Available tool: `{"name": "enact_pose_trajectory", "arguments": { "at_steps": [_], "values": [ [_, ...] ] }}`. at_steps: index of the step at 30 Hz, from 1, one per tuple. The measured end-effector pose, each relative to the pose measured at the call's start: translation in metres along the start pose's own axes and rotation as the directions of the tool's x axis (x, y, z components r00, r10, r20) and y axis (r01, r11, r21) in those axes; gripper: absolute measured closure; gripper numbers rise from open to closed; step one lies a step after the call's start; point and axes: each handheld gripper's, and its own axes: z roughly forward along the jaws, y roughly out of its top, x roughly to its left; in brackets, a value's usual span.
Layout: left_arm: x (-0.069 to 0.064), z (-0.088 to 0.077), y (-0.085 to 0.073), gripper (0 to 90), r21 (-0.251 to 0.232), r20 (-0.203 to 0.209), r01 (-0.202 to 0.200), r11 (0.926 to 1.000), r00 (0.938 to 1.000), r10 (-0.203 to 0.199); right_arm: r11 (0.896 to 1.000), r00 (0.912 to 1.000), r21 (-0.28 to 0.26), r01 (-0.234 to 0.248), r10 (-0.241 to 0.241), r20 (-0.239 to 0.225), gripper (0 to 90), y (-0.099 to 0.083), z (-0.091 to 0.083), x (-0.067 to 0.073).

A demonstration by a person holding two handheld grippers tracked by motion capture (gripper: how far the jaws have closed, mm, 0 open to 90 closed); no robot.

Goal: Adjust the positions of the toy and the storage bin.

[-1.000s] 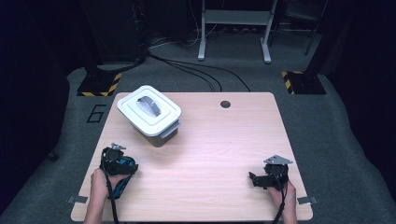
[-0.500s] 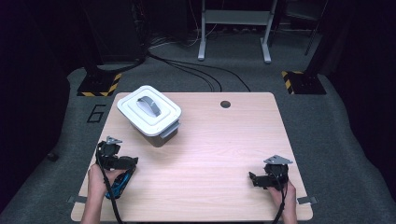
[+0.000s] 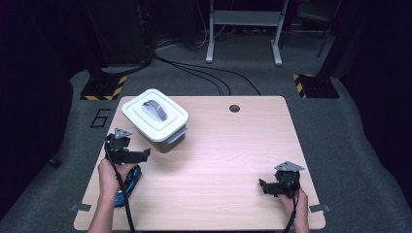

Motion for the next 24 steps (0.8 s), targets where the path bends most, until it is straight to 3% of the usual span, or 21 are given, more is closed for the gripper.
{"name": "enact_pose_trajectory", "arguments": {
  "at_steps": [6,15,24],
  "values": [
    [-0.009,0.011,0.022,0.0,-0.016,-0.002,-0.004,0.9999,1.0,0.004,1.0,1.0,0.0,0.001,-0.001,0.0,0.2,0.0,0.0,0.0],
    [-0.023,0.028,0.057,0.0,-0.056,-0.045,-0.019,0.9982,0.9989,0.016,1.0,1.0,-0.001,0.0,-0.001,-0.001,0.3,0.0,0.0,0.0],
    [-0.022,0.054,0.085,0.9,-0.047,-0.1,-0.036,0.9982,0.9945,0.031,1.0,1.0,-0.002,0.001,-0.001,-0.002,0.5,0.0,0.0,0.0]
  ]
}}
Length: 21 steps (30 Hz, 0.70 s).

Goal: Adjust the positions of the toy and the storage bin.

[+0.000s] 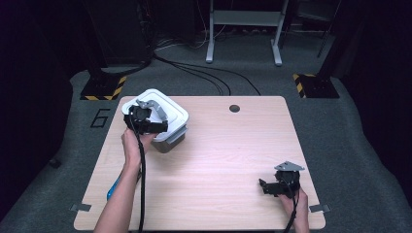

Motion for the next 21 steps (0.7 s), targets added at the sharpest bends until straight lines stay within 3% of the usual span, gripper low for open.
{"name": "enact_pose_trajectory", "arguments": {
  "at_steps": [10,13,21],
  "values": [
    [-0.004,0.023,0.023,17.8,-0.021,-0.07,-0.005,0.9998,0.9975,0.003,1.0,1.0,0.001,0.001,-0.001,0.0,0.5,0.0,0.0,0.0],
    [-0.005,0.029,0.026,23.3,-0.005,-0.087,-0.009,0.9999,0.9961,0.008,1.0,1.0,0.0,0.0,0.0,0.0,0.6,0.0,0.0,0.0],
    [-0.005,0.033,0.027,27.2,-0.006,-0.118,-0.014,0.9999,0.9929,0.013,1.0,1.0,0.0,0.001,-0.001,-0.001,0.6,0.0,0.0,0.0]
  ]
}}
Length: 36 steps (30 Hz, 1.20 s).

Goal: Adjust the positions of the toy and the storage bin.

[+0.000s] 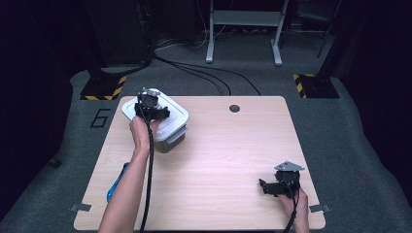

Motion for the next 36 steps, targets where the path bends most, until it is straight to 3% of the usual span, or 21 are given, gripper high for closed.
{"name": "enact_pose_trajectory", "arguments": {
  "at_steps": [6,10,17,21,36],
  "values": [
    [-0.003,0.006,0.0,23.8,0.001,-0.048,0.013,0.9999,0.9987,-0.013,1.0,1.0,0.0,0.0,0.0,0.0,0.6,0.0,0.0,0.0],
    [-0.004,0.008,-0.001,23.6,-0.003,-0.056,0.021,0.9998,0.9982,-0.021,1.0,1.0,0.0,0.0,0.0,0.0,0.6,0.0,0.0,0.0],
    [-0.003,0.004,-0.001,27.6,0.004,-0.055,-0.001,1.0,0.9985,0.001,1.0,1.0,0.0,0.0,0.0,0.0,0.6,0.0,0.0,0.0],
    [-0.002,0.001,-0.002,31.6,-0.001,-0.061,-0.032,0.9995,0.9976,0.032,1.0,1.0,0.0,0.0,0.0,0.001,0.7,0.0,0.0,0.0],
    [0.006,-0.008,-0.005,46.7,-0.017,-0.024,-0.026,0.9995,0.9994,0.025,1.0,1.0,0.0,0.001,-0.001,0.001,0.7,0.0,0.0,0.0]
  ]
}}
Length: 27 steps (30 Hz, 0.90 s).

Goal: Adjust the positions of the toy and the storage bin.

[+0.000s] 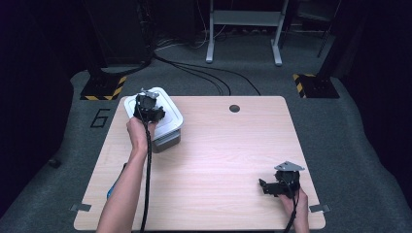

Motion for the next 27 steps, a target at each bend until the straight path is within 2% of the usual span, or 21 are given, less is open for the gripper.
{"name": "enact_pose_trajectory", "arguments": {
  "at_steps": [4,7,10,12,13,15,20,24,26,27],
  "values": [
    [0.004,-0.002,-0.001,50.3,-0.004,0.023,0.005,1.0,0.9997,-0.005,1.0,1.0,-0.002,0.0,0.0,0.001,0.7,0.0,0.0,0.0],
    [0.004,-0.002,-0.001,52.2,0.0,0.015,0.007,1.0,0.9999,-0.007,1.0,1.0,-0.001,0.0,0.0,0.001,0.7,0.0,0.0,0.0],
    [0.003,0.004,-0.001,47.2,0.021,-0.002,-0.004,0.9998,1.0,0.004,1.0,1.0,-0.002,-0.001,0.001,0.0,0.7,0.0,0.0,0.0],
    [0.005,0.01,-0.004,45.7,0.038,0.021,0.014,0.9992,0.9997,-0.014,1.0,1.0,-0.001,-0.001,0.001,0.001,0.7,0.0,0.0,0.0],
    [0.004,0.011,-0.005,50.4,0.037,0.029,0.026,0.999,0.9992,-0.027,1.0,1.0,0.0,0.0,0.0,0.0,0.7,0.0,0.0,0.0],
    [0.001,0.012,-0.006,53.8,0.023,0.028,0.027,0.9994,0.9992,-0.028,1.0,1.0,-0.002,-0.001,0.001,0.001,0.7,0.0,0.0,0.0],
    [0.004,0.011,-0.008,58.2,0.02,0.071,0.032,0.9993,0.9969,-0.033,1.0,1.0,-0.002,-0.001,0.001,0.0,0.8,0.0,0.0,0.0],
    [0.007,0.009,-0.01,60.6,0.022,0.119,0.03,0.9993,0.9924,-0.033,1.0,1.0,-0.003,-0.001,0.001,0.0,0.8,0.0,0.0,0.0],
    [0.009,0.008,-0.011,61.6,0.02,0.152,0.023,0.9995,0.9881,-0.026,1.0,1.0,-0.005,-0.001,0.001,0.0,0.8,0.0,0.0,0.0],
    [0.009,0.007,-0.012,62.0,0.018,0.176,0.024,0.9995,0.984,-0.027,1.0,1.0,-0.005,-0.001,0.001,0.0,0.8,0.0,0.0,0.0]
  ]
}}
